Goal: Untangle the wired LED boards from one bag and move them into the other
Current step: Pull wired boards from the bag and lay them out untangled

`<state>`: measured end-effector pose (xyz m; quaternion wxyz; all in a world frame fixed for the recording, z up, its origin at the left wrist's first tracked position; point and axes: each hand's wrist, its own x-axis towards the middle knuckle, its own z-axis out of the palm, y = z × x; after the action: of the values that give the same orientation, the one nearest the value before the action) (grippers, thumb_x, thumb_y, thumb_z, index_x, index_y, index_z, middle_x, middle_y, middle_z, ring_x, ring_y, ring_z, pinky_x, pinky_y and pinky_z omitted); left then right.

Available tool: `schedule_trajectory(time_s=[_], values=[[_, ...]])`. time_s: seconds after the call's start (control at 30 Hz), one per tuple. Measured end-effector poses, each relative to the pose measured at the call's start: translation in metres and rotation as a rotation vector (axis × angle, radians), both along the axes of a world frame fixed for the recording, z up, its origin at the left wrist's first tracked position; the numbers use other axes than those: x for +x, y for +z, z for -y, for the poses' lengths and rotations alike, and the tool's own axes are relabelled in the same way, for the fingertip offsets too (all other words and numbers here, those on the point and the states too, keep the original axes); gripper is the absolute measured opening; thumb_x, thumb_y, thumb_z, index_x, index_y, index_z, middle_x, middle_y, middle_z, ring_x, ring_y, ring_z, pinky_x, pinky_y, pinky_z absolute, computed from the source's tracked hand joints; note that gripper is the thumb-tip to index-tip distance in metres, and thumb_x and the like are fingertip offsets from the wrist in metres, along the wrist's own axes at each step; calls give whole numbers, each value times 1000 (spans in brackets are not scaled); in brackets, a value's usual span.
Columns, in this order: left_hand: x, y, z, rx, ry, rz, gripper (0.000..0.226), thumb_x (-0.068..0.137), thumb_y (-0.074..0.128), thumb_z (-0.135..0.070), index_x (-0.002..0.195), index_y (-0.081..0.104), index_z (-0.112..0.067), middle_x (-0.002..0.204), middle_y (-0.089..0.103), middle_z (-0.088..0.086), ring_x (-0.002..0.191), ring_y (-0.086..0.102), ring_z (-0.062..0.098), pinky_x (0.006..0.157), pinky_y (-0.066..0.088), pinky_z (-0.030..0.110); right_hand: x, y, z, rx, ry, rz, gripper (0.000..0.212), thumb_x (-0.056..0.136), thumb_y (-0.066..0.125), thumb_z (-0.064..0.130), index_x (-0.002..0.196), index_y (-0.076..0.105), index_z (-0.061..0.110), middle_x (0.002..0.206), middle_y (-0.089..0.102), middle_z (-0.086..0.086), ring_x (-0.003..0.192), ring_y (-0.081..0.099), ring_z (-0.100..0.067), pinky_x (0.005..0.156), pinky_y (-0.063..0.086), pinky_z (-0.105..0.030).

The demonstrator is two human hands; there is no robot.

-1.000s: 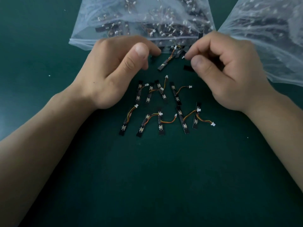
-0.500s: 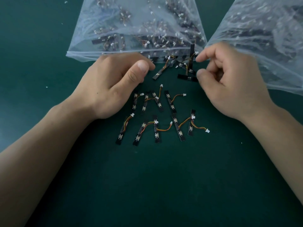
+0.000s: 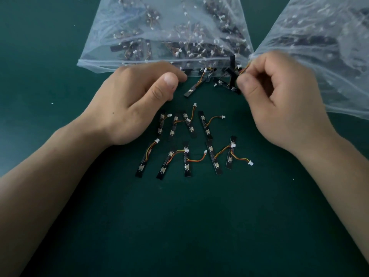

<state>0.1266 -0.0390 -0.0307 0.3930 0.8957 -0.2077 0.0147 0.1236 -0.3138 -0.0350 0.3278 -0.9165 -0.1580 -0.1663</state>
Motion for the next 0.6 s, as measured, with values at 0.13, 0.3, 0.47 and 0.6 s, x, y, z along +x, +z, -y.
schedule_trajectory(time_s=[0.13, 0.3, 0.47, 0.6], values=[[1, 0, -1, -8, 4, -9, 51, 108, 28, -56, 135, 62, -29, 95, 70, -6, 74, 59, -3, 68, 38, 20, 1, 1, 0, 129, -4, 38, 14, 108, 50, 23, 96, 51, 14, 82, 51, 18, 72, 46, 5, 69, 34, -14], [0, 0, -1, -2, 3, -14, 51, 107, 28, -56, 135, 62, -29, 94, 69, -7, 73, 59, -4, 67, 38, 18, 4, -3, 0, 250, 57, -20, 7, 105, 48, 11, 111, 47, 15, 79, 65, 7, 69, 60, -7, 72, 41, -20], [-1, 1, -1, 3, 6, -14, 51, 107, 29, -56, 137, 60, -29, 95, 70, -6, 75, 59, -4, 70, 39, 27, 6, -4, 6, 366, 77, -55, 31, 103, 47, 7, 117, 69, 25, 80, 68, 10, 61, 57, -18, 62, 43, -25], [-1, 0, -1, -5, 3, -16, 52, 107, 29, -56, 137, 60, -28, 95, 70, -7, 75, 59, -4, 69, 39, 27, 1, -4, 4, 353, 122, -63, 44, 96, 59, -1, 133, 62, 22, 109, 73, 11, 77, 65, -14, 67, 49, -24]])
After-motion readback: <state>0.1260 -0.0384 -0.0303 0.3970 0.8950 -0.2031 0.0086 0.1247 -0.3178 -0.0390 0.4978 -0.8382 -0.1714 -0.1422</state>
